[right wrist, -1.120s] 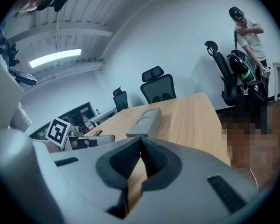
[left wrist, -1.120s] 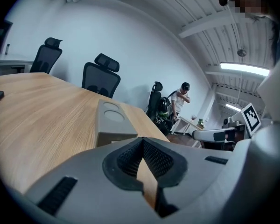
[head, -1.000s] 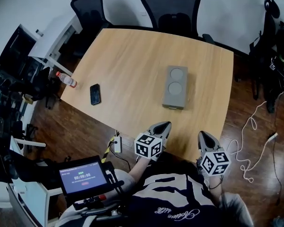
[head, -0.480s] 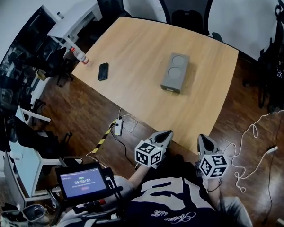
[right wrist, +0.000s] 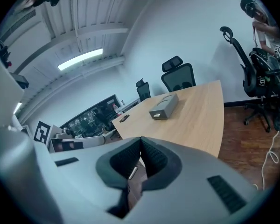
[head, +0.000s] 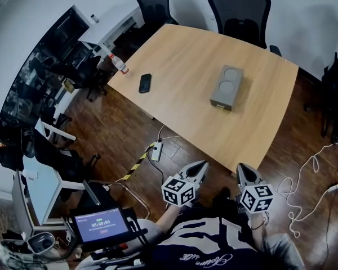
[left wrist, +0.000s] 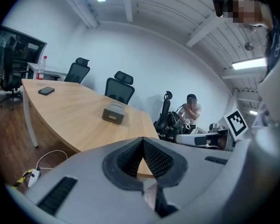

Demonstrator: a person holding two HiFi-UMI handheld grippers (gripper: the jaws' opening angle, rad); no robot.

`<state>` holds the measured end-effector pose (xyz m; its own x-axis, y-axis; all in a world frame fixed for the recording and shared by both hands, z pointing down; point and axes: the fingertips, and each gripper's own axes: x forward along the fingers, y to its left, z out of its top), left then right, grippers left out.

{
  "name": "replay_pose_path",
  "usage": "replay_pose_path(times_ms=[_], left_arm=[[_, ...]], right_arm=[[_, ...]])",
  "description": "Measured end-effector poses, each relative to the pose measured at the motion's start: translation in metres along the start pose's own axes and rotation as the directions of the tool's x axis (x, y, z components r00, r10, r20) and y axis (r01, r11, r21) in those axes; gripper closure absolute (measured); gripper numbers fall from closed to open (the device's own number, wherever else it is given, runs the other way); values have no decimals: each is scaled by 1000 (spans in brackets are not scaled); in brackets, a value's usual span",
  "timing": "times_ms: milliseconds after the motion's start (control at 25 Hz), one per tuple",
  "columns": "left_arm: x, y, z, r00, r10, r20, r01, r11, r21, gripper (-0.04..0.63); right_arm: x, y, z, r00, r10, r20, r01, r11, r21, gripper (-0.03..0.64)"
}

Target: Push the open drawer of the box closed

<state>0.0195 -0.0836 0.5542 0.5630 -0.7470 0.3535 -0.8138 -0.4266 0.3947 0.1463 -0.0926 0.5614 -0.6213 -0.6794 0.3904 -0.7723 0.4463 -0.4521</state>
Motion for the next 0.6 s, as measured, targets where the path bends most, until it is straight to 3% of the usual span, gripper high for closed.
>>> replay_pose_path(times_ms=[200, 600], left_arm=[[-25, 5, -5, 999, -5, 52, 5, 1000, -1, 594], [-143, 5, -39, 998, -18, 54, 18, 1000, 10, 594]], right_arm=[[11, 24, -8, 1000, 19, 10, -19, 999, -45, 626], [-16, 148, -62, 999, 31, 24, -29, 995, -92, 626]])
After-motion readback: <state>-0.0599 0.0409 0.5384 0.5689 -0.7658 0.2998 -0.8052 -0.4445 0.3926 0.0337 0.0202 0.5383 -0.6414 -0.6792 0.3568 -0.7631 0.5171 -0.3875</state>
